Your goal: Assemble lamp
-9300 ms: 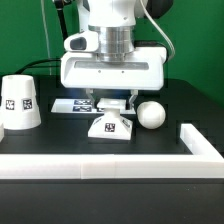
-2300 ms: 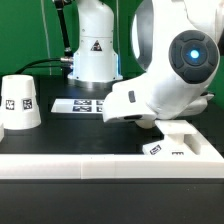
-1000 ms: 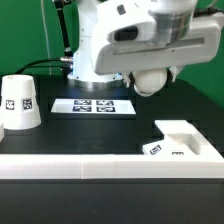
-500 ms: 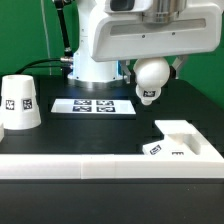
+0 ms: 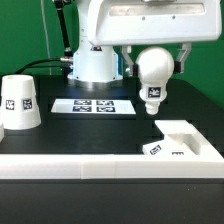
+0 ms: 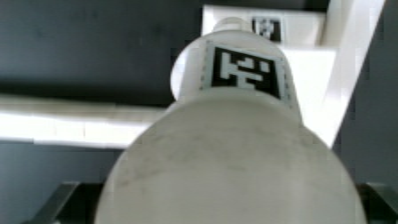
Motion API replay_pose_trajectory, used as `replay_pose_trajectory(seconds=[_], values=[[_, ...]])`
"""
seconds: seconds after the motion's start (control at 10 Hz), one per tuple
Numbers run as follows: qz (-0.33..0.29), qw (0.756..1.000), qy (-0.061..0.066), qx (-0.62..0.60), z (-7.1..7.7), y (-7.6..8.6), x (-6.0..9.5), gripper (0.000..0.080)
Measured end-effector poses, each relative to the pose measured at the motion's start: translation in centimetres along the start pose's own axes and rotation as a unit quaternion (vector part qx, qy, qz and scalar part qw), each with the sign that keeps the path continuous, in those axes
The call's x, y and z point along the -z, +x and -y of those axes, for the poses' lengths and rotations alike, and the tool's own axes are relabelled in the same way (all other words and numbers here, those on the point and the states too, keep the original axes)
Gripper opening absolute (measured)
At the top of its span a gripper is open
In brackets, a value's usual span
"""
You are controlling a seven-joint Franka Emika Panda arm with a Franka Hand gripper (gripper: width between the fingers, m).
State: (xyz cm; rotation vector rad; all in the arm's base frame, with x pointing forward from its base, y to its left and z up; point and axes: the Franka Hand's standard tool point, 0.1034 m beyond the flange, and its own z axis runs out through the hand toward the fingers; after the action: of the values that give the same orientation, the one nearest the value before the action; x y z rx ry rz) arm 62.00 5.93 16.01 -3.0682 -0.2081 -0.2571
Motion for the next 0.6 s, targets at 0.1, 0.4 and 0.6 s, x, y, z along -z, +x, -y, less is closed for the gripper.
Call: replay_pose_trajectory(seconds=[0.1, 0.4, 0.6], values=[[-0.048, 0.999, -0.005, 0.0, -0.1, 1.2, 0.6, 0.058], [-0.094, 0.996, -0.014, 0.006, -0.1, 0.6, -0.3, 0.058], [-0.1, 0.995, -0.011, 0.018, 1.5, 0.5, -1.1, 0.058]])
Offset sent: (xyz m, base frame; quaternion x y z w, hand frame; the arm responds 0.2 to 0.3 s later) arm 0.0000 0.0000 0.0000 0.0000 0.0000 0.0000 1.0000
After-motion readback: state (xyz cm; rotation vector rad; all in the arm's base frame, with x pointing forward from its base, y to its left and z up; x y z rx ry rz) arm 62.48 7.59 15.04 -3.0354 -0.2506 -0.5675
